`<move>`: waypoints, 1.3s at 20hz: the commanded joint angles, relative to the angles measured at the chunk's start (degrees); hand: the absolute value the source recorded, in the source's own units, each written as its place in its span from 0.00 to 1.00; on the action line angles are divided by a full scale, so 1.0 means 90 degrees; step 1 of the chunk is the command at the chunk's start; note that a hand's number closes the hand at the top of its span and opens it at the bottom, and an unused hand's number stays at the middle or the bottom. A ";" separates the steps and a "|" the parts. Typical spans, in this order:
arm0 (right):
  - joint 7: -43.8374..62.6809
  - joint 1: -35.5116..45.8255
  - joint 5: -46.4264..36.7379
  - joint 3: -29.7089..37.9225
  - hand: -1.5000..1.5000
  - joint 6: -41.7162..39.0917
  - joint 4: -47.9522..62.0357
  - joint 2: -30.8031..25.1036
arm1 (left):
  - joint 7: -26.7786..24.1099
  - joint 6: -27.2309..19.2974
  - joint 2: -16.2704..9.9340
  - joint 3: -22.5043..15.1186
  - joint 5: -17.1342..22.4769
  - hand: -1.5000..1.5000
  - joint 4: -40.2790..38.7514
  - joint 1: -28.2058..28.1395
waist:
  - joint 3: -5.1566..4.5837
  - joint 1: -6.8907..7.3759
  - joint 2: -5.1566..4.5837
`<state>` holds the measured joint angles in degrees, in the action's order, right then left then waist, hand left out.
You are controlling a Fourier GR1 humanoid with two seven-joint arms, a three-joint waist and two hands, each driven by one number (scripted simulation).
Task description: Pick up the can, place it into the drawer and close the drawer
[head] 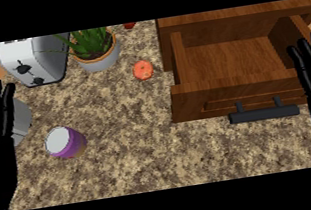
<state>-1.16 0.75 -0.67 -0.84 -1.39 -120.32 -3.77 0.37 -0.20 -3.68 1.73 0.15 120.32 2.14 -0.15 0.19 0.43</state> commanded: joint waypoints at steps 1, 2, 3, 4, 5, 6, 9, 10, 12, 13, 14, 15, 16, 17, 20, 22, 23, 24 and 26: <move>-0.0192 -0.0140 -0.0489 -0.0499 0.00 0.0246 0.0133 0.0358 | 0.0262 -0.0388 0.0129 0.0003 -0.0385 0.00 0.0214 -0.0129 | 0.0017 -0.0008 -0.0042; 0.0264 -0.0187 0.0286 0.0262 0.00 -0.0066 -0.0378 -0.0101 | 0.0175 -0.0585 0.0128 0.0249 -0.0497 0.00 0.0316 -0.0231 | 0.0017 -0.0025 -0.0035; 0.0093 0.0105 0.0196 0.0336 0.00 0.0070 0.0058 -0.0024 | 0.0326 -0.0870 0.0228 0.0243 -0.0833 0.00 0.0568 -0.0517 | 0.0021 0.0041 -0.0036; 0.0123 -0.0218 0.0331 0.0270 0.00 -0.0099 -0.0256 -0.0086 | 0.0488 -0.1290 0.0393 0.0133 -0.1273 0.00 0.0711 -0.0612 | 0.0025 0.0010 -0.0020; 0.0010 -0.0159 0.0201 0.0319 0.00 0.0045 -0.0006 -0.0003 | 0.0042 -0.1426 0.0396 0.0273 -0.1321 0.00 0.0479 -0.0997 | 0.0020 0.0052 -0.0035; 0.0117 -0.0111 0.0277 0.0527 0.00 0.0040 -0.0089 -0.0128 | 0.0141 -0.1789 0.0399 0.0387 -0.1503 0.00 0.0532 -0.1103 | 0.0021 0.0059 -0.0031; 0.1066 -0.0695 0.0122 0.0608 0.00 0.0448 0.0249 0.0064 | 0.1583 -0.2797 0.0404 0.0793 -0.0929 0.00 0.0298 -0.1576 | 0.0020 0.0110 -0.0040; 0.1149 -0.0637 0.0041 0.0542 0.00 0.0532 0.0264 0.0126 | 0.1766 -0.3083 0.0405 0.0532 -0.1074 0.00 0.0272 -0.1518 | 0.0021 0.0035 -0.0050; 0.1208 -0.0697 0.0244 0.0583 0.00 0.0339 0.0266 0.0031 | 0.2145 -0.3451 0.0406 -0.0029 -0.1378 0.00 0.0671 -0.1909 | 0.0025 0.0012 -0.0036; 0.1216 -0.0859 0.0129 0.0519 0.00 0.0382 0.0180 0.0074 | 0.2543 -0.3343 0.0407 0.0340 -0.1540 0.00 0.0716 -0.1506 | 0.0023 -0.0030 -0.0043; 0.1164 -0.0755 0.0326 0.0710 0.00 0.0295 0.0331 -0.0007 | 0.2212 -0.3772 0.0407 -0.0391 -0.1549 0.00 0.0774 -0.2065 | 0.0020 -0.0004 -0.0039; 0.1123 -0.0492 0.0318 0.0860 0.00 0.0276 0.0641 -0.0123 | 0.2715 -0.3499 0.0407 -0.0088 -0.1737 0.00 0.1150 -0.1991 | 0.0022 0.0012 -0.0044; 0.1878 -0.0276 0.0483 0.0955 0.00 0.0332 0.0001 -0.0277 | 0.2587 -0.3921 0.0408 -0.0377 -0.2027 0.00 0.0688 -0.1685 | 0.0018 -0.0028 -0.0044; 0.1149 -0.0708 0.0319 0.0829 0.00 0.0275 0.0360 -0.0056 | 0.2388 -0.3779 0.0408 -0.0540 -0.1878 0.00 0.1153 -0.2333 | 0.0018 -0.0003 -0.0039; 0.0579 -0.1170 0.0318 0.0658 0.00 0.0043 0.0528 0.0101 | 0.2667 -0.3471 0.0391 -0.0044 -0.1977 0.00 0.0823 -0.1614 | 0.0018 -0.0031 -0.0045; 0.1042 -0.0634 0.0243 0.0771 0.00 0.0342 0.0397 0.0080 | 0.2472 -0.3266 0.0331 0.0135 -0.1514 0.00 0.1050 -0.2045 | 0.0015 -0.0004 -0.0042; 0.0962 -0.0731 0.0333 0.0915 0.00 0.0195 0.0498 -0.0039 | 0.2990 -0.3889 0.0407 -0.0709 -0.2480 0.00 0.0808 -0.1592 | 0.0018 -0.0030 -0.0046; 0.0761 -0.0923 0.0144 0.0622 0.00 0.0213 0.0399 0.0153 | 0.3000 -0.4036 0.0408 -0.0850 -0.2524 0.00 0.0918 -0.1695 | 0.0018 -0.0026 -0.0043; 0.1244 -0.0318 0.0168 0.0819 0.00 0.0431 0.0475 0.0026 | 0.3367 -0.3807 0.0408 -0.0394 -0.2536 0.00 0.0590 -0.1018 | 0.0017 -0.0029 -0.0049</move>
<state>8.65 -4.99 1.43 6.17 1.33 -116.96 -3.53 26.92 -33.50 -0.09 -2.04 -20.04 128.23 -12.25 0.02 0.02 0.03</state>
